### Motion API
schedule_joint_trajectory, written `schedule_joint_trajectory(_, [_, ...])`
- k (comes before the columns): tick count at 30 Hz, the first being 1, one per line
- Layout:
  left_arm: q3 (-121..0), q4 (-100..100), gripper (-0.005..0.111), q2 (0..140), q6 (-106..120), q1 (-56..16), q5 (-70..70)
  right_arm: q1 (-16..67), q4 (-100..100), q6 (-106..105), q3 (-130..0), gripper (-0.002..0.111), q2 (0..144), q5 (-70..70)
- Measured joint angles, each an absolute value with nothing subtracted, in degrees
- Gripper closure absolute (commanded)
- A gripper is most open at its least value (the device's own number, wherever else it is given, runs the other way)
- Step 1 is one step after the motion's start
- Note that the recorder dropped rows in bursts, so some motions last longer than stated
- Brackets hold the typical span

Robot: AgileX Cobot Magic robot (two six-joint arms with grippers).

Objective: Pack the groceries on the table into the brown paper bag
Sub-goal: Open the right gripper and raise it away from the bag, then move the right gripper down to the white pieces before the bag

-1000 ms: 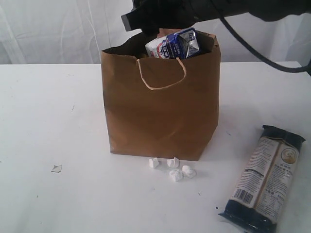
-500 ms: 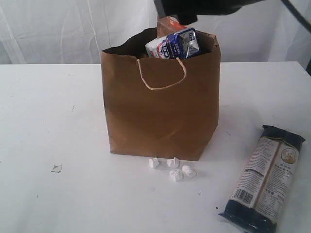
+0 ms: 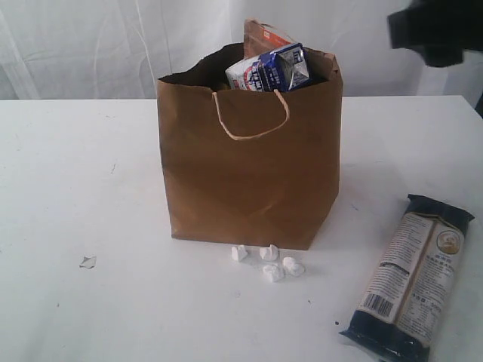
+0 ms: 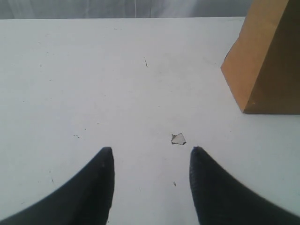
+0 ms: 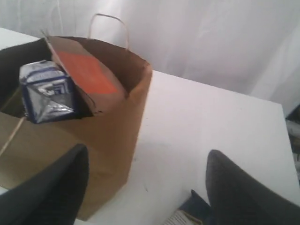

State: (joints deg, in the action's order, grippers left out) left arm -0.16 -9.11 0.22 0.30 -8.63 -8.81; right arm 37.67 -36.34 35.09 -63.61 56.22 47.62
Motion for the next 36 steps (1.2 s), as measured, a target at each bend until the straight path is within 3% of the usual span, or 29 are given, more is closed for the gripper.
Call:
schedule_joint_trajectory(10, [-0.16,-9.11,0.054,0.22,0.30,-8.63,-8.81,33.65,-41.56,57.92,-54.16,0.043,46.98,66.54])
schedule_joint_trajectory(19, [-0.16,-9.11,0.054,0.22,0.30,-8.63,-8.81,30.78,-27.38,61.30,-45.62,0.043,56.34,59.88])
schedule_joint_trajectory(27, [-0.16,-9.11,0.054,0.22,0.30,-8.63,-8.81,30.30,-9.75,27.14,-45.13,0.043,72.86,44.67])
schedule_joint_trajectory(36, [-0.16,-9.11,0.054,0.22,0.30,-8.63,-8.81,30.30,-5.29,2.80,-45.80,0.063,85.50,36.82])
